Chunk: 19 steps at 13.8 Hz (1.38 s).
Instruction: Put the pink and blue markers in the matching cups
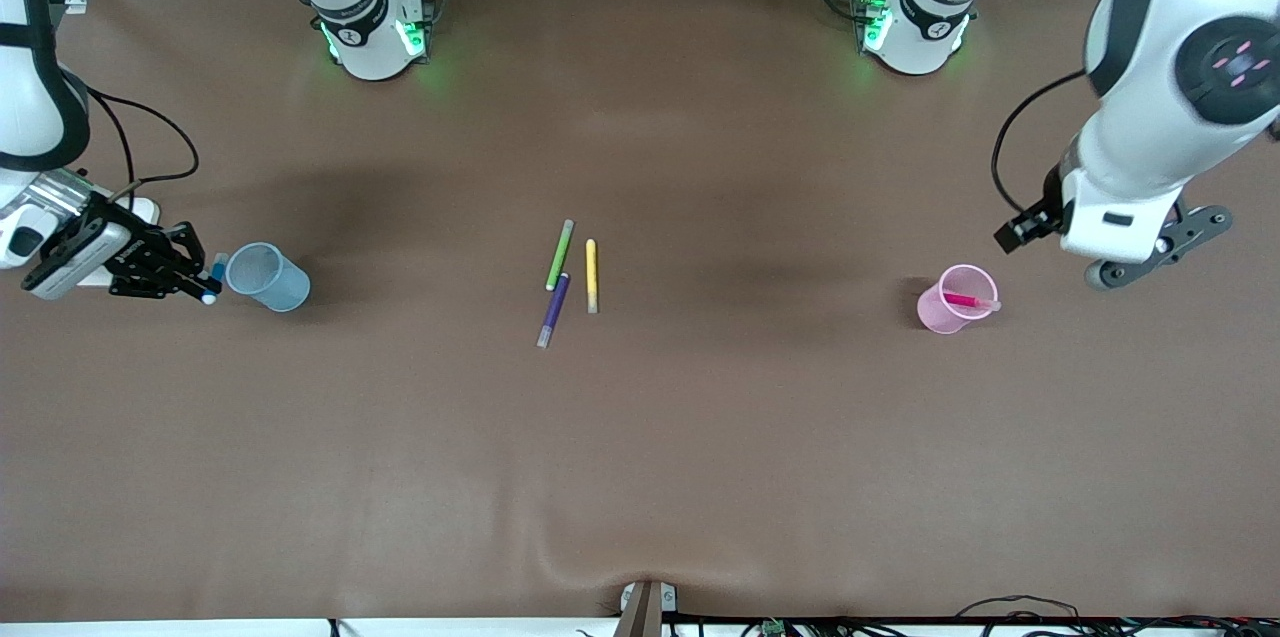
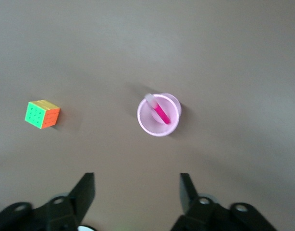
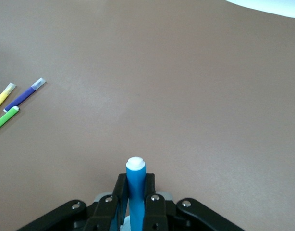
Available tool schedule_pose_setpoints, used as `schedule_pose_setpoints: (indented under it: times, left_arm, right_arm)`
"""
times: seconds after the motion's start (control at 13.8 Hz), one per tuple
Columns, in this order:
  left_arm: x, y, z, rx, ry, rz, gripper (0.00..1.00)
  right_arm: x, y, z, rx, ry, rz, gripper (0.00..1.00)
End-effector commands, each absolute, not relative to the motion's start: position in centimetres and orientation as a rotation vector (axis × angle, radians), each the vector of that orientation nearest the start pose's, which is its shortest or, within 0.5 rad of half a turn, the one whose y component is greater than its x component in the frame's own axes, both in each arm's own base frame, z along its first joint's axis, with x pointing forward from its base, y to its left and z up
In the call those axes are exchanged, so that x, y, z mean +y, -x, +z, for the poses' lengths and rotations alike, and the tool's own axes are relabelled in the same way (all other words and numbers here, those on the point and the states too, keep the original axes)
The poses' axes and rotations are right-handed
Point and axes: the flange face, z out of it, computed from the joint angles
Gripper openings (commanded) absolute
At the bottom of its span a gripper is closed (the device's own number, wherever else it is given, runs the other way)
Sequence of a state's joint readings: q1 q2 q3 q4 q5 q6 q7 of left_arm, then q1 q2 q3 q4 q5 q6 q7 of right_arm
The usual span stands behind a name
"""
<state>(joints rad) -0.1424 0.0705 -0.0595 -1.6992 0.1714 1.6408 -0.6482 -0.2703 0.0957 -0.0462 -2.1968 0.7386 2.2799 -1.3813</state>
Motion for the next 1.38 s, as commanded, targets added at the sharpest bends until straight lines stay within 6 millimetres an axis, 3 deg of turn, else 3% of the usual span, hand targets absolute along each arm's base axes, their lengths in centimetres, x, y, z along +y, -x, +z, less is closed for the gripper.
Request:
schedule_pose_setpoints:
  times: [0.0,0.15,0.51,0.65,0.73,0.8,0.87,0.94,1.16,1.31]
  left_arm:
    - [-7.8,-55.2,56.4,-0.470,2.986,0.080,0.89]
    - [-6.1,-55.4,57.4,-0.403,3.038,0.077,0.89]
    - [-5.7,-55.1,58.5,-0.245,3.098,0.066,0.92]
    - [-5.7,-54.6,59.4,-0.187,3.111,0.042,1.00]
    - [-5.7,-54.4,59.8,-0.178,3.112,0.033,1.00]
    - [-5.7,-53.9,60.8,-0.173,3.114,0.009,1.00]
    - [-5.7,-53.6,61.1,-0.166,3.114,0.009,1.00]
    - [-5.6,-53.2,61.7,-0.169,3.114,-0.001,1.00]
    - [-4.8,-53.2,61.9,-0.188,3.112,-0.008,1.00]
    - [-4.4,-53.2,61.9,-0.186,3.113,-0.005,1.00]
  right_arm:
    - [-15.3,-51.9,31.8,-0.731,2.556,-0.607,0.00]
    - [-15.3,-51.5,30.3,-0.745,2.542,-0.623,0.00]
    - [-15.4,-50.8,28.9,-0.768,2.542,-0.610,0.00]
    - [-15.4,-50.5,28.3,-0.760,2.536,-0.592,0.02]
    - [-15.5,-50.5,28.3,-0.759,2.533,-0.590,0.17]
    - [-15.4,-50.5,28.3,-0.759,2.531,-0.590,0.52]
    - [-15.4,-50.5,28.0,-0.756,2.528,-0.582,0.71]
    - [-15.5,-50.5,27.9,-0.735,2.530,-0.575,1.00]
    - [-16.1,-50.7,28.4,-0.722,2.510,-0.582,1.00]
    - [-16.4,-51.8,30.0,-0.715,2.514,-0.613,1.00]
